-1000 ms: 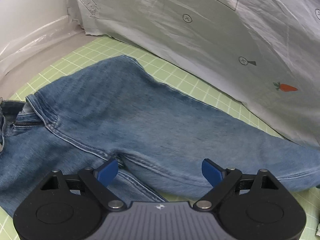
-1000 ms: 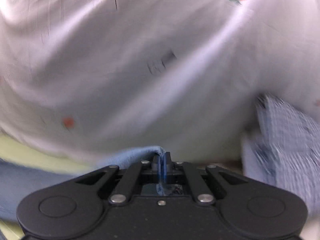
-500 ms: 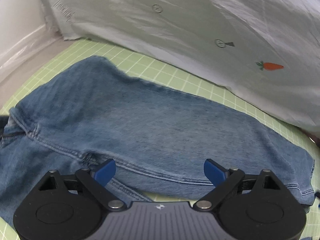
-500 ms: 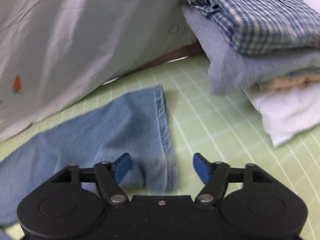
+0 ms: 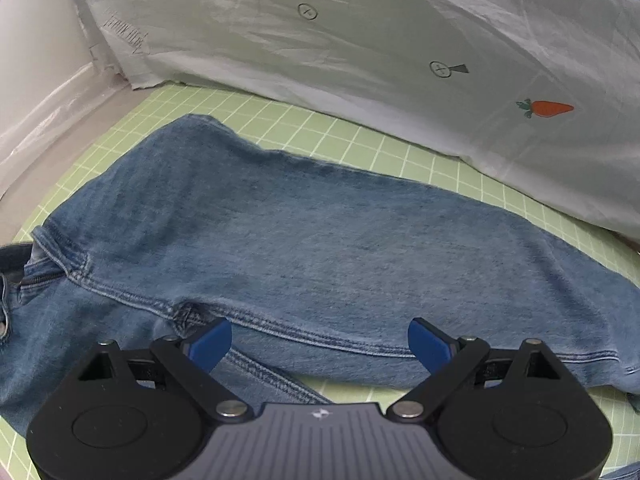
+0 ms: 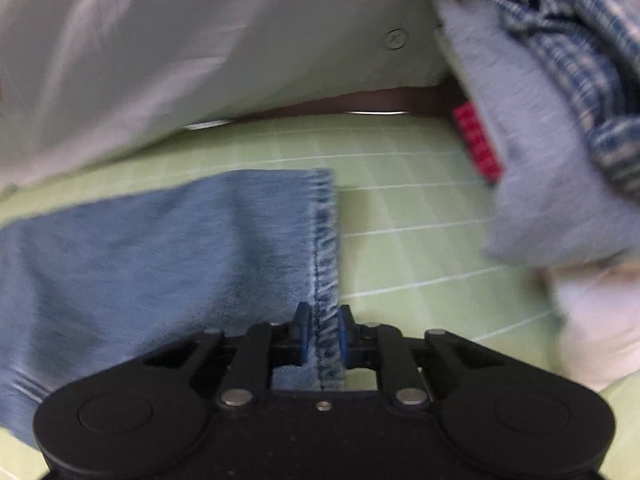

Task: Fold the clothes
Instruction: 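Grasp a leg hem with the right tool and pull it straight, then release the hem with the right tool, leaving the legs side by side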

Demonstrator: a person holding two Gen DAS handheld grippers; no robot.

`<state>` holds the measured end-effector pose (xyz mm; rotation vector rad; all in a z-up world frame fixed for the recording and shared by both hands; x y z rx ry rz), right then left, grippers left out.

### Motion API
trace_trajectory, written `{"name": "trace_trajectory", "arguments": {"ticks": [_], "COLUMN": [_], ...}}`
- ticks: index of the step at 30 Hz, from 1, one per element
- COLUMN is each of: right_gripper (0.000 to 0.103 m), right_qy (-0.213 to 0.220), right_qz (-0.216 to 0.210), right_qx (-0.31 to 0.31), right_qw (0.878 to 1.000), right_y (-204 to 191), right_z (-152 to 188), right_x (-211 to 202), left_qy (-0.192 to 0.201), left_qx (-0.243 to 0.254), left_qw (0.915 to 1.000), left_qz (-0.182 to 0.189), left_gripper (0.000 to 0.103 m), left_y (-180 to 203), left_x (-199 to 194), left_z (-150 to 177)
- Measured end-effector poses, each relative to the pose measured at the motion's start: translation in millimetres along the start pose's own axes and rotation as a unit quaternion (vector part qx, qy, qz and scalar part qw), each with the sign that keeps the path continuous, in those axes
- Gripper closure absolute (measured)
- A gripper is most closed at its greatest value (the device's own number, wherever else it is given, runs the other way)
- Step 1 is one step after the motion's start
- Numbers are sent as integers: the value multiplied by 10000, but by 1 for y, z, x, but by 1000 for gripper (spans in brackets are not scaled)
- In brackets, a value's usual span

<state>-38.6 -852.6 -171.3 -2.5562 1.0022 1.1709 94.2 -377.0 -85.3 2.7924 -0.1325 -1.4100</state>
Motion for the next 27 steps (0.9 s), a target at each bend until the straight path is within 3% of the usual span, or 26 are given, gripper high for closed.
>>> {"name": "trace_trajectory", "arguments": {"ticks": [6, 8, 10, 12, 14, 15, 24, 27], "right_gripper": [87, 74, 70, 27, 7, 3, 0, 0], "right_qy": [5, -33, -198, -160, 46, 109, 139, 167], "right_qz": [798, 1027, 1107, 791, 365, 177, -1036, -1186], "right_qx": [-289, -482, -629, -389, -78, 17, 584, 548], "right_qw": [9964, 9935, 9917, 9960, 9993, 9998, 9928, 9913], "right_y": [29, 28, 23, 14, 0, -8, -101, -134], "right_z": [-2, -2, -1, 8, 20, 29, 112, 129], "right_x": [12, 14, 10, -12, -42, -56, -152, -175], "left_qy": [95, 110, 189, 344, 483, 524, 631, 637], "left_qx": [-194, -284, -337, -348, -368, -407, -603, -525], "left_qw": [9998, 9995, 9991, 9985, 9977, 9972, 9951, 9956], "left_qz": [29, 96, 178, 248, 307, 336, 463, 452], "left_gripper": [8, 8, 8, 8, 8, 8, 8, 8], "left_y": [-8, -11, -13, -18, -25, -30, -97, -127], "left_x": [-10, -14, -20, -32, -44, -49, -84, -90], "left_z": [-2, -3, -4, -5, -6, -5, 15, 22]}}
Point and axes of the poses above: each gripper's, at about its wrist camera, not at the fingertips, and x roughly the way its jaws point, y to its right, z to its underside, the point moved 7 cm from there along x, roughly the way its jaws point, and after that the axes turned 5 degrees about y, right-handed, at the moved point
